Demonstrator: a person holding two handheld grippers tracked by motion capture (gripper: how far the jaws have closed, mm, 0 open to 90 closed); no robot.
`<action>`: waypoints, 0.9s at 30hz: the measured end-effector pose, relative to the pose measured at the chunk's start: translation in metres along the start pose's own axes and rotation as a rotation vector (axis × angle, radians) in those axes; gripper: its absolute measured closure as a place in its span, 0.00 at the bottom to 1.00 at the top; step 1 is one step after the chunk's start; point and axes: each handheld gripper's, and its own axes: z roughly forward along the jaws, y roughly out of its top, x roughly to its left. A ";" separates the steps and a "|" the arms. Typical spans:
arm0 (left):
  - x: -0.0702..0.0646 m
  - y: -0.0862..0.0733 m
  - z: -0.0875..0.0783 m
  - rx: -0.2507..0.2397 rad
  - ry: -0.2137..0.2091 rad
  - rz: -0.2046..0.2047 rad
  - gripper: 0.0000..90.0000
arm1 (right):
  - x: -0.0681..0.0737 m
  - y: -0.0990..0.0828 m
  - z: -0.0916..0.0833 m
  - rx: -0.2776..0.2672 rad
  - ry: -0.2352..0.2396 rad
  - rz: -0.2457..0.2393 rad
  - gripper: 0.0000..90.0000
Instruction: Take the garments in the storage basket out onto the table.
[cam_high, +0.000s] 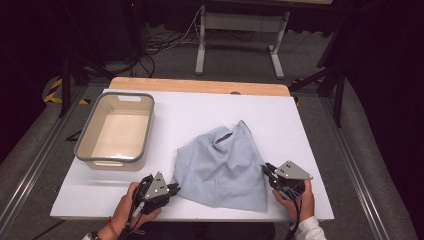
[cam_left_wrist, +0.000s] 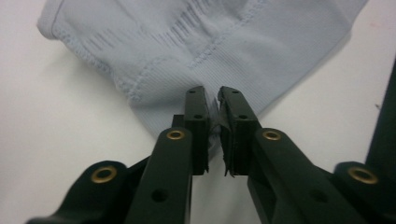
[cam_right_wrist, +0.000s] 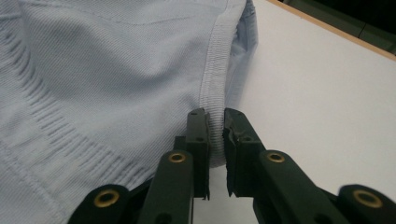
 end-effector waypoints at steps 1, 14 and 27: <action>0.002 0.002 -0.003 -0.019 0.003 0.007 0.81 | -0.001 0.002 -0.002 -0.009 -0.012 -0.007 0.83; 0.056 0.072 0.041 -0.042 0.113 0.010 0.44 | -0.029 0.062 0.017 -0.078 0.058 0.029 0.44; 0.092 0.085 0.091 0.086 0.097 -0.100 0.35 | -0.040 0.091 0.086 0.070 0.135 0.027 0.50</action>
